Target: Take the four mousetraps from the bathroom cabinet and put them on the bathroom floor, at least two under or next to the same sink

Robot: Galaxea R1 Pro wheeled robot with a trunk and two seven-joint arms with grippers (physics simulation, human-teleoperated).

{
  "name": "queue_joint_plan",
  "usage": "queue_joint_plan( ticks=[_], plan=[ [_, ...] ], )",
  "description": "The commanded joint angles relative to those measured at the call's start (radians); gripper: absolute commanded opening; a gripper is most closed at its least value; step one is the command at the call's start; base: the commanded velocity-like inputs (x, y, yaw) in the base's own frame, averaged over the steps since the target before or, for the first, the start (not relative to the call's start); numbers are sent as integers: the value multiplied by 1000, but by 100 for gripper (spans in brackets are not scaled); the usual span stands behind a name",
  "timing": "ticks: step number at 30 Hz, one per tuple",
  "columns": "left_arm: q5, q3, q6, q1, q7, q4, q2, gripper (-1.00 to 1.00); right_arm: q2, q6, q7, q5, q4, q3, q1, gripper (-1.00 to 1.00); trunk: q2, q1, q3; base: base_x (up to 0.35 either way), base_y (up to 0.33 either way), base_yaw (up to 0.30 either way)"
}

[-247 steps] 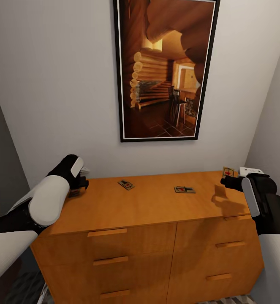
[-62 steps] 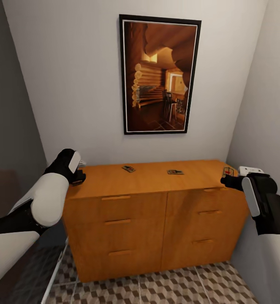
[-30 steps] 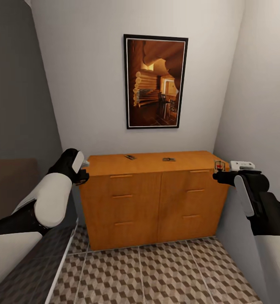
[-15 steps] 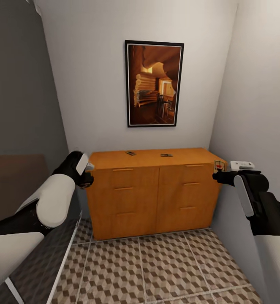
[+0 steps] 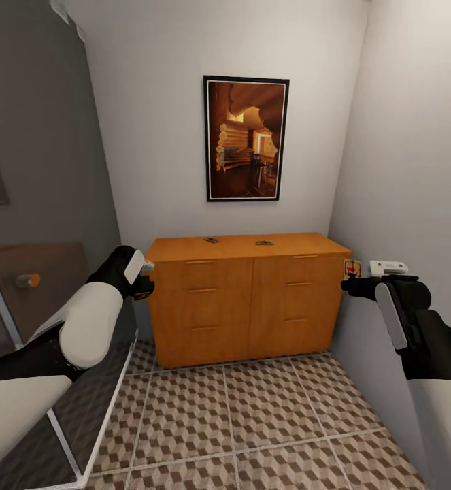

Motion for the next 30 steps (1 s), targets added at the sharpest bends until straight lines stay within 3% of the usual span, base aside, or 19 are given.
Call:
queue_joint_plan(
  ticks=[1, 11, 17, 20, 26, 30],
  plan=[
    [-10, 8, 1, -1, -3, -1, -1, -100, 0, 3, -9, -14, -1, 0, -1, -100, -1, -1, -1, -348, 0, 0],
    [-12, 8, -51, 1, -15, 11, -7, -100, 0, 3, -9, -19, 3, 0, -1, -100, -1, -1, -1, -348, 0, 0],
    [-17, 7, -249, 33, -21, 37, -7, -100, 0, 3, -8, -21, 11, 0, -1, -100, -1, -1, -1, -348, 0, 0],
    [-33, 0, -427, 61, -70, 157, -7, -100, 9, 3, -8, -17, 36, 0, -1, -100, -1, -1, -1, -348, 0, 0],
    [-76, -6, -607, 67, -111, 275, -10, -100, 19, 3, -6, -15, 80, 1, -1, -100, -1, -1, -1, -348, 0, 0],
    [-89, -7, -776, 70, -117, 347, -36, -100, 23, 3, -5, -22, 128, 2, -1, -100, -1, -1, -1, -348, 0, 0]
  ],
)
